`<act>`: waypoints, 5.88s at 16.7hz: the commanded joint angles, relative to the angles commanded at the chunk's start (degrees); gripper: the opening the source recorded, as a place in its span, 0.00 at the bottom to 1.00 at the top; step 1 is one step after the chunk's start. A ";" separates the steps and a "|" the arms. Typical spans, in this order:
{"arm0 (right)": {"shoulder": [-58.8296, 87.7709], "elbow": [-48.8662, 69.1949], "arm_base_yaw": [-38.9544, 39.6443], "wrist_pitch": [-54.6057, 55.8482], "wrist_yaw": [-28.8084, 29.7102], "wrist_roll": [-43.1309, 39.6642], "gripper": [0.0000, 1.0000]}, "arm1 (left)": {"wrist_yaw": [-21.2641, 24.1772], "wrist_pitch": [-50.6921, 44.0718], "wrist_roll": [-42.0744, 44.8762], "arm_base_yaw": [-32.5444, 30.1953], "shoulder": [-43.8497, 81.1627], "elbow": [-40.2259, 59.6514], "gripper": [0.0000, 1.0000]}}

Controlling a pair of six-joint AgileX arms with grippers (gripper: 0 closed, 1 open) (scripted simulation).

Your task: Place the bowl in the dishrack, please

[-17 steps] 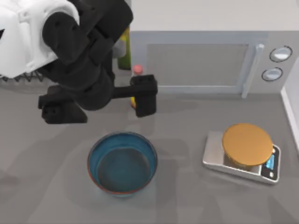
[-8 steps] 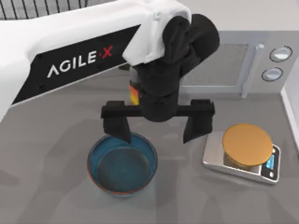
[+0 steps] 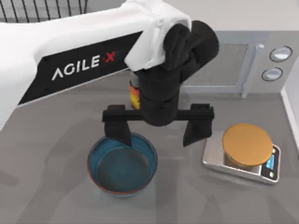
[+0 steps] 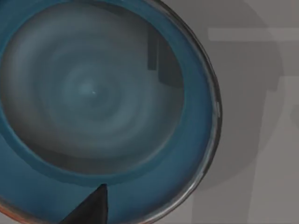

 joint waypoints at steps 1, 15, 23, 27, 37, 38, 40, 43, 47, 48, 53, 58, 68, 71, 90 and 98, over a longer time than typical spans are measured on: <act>0.00 0.00 0.00 0.00 0.00 0.00 1.00 | 0.00 1.94 0.04 0.00 0.45 -1.54 1.00; 0.00 0.00 0.00 0.00 0.00 0.00 1.00 | 0.03 18.39 0.00 -0.09 4.65 -13.49 0.77; 0.00 0.00 0.00 0.00 0.00 0.00 1.00 | 0.03 18.39 0.00 -0.09 4.65 -13.49 0.17; 0.00 0.00 0.00 0.00 0.00 0.00 1.00 | 0.03 18.39 0.00 -0.09 4.65 -13.49 0.00; 0.00 0.00 0.00 0.00 0.00 0.00 1.00 | 0.03 16.28 -0.05 -0.33 4.90 -11.39 0.00; 0.00 0.00 0.00 0.00 0.00 0.00 1.00 | 0.02 14.36 -0.11 -0.48 5.13 -9.44 0.00; 0.00 0.00 0.00 0.00 0.00 0.00 1.00 | 0.00 8.78 -0.24 -0.77 5.55 -3.77 0.00; 0.00 0.00 0.00 0.00 0.00 0.00 1.00 | -0.02 -3.92 -0.41 -0.96 5.91 8.80 0.00; 0.00 0.00 0.00 0.00 0.00 0.00 1.00 | 0.00 -20.46 -0.57 -0.82 5.70 25.26 0.00; 0.00 0.00 0.00 0.00 0.00 0.00 1.00 | 0.01 -23.20 -0.55 -0.73 5.45 28.04 0.00; 0.00 0.00 0.00 0.00 0.00 0.00 1.00 | 0.03 -28.20 -0.38 -0.44 4.57 33.14 0.00; 0.00 0.00 0.00 0.00 0.00 0.00 1.00 | 0.34 -27.43 0.17 -0.05 4.29 32.50 0.00; 0.00 0.00 0.00 0.00 0.00 0.00 1.00 | 6.93 11.09 20.97 28.76 -21.84 6.57 0.00; 0.00 0.00 0.00 0.00 0.00 0.00 1.00 | 7.51 29.35 29.97 40.22 -35.21 -4.50 0.00; 0.00 0.00 0.00 0.00 0.00 0.00 1.00 | 11.61 59.07 46.25 57.13 -64.15 -33.30 0.00; 0.00 0.00 0.00 0.00 0.00 0.00 1.00 | 9.74 84.02 46.46 54.57 -41.75 -36.12 0.00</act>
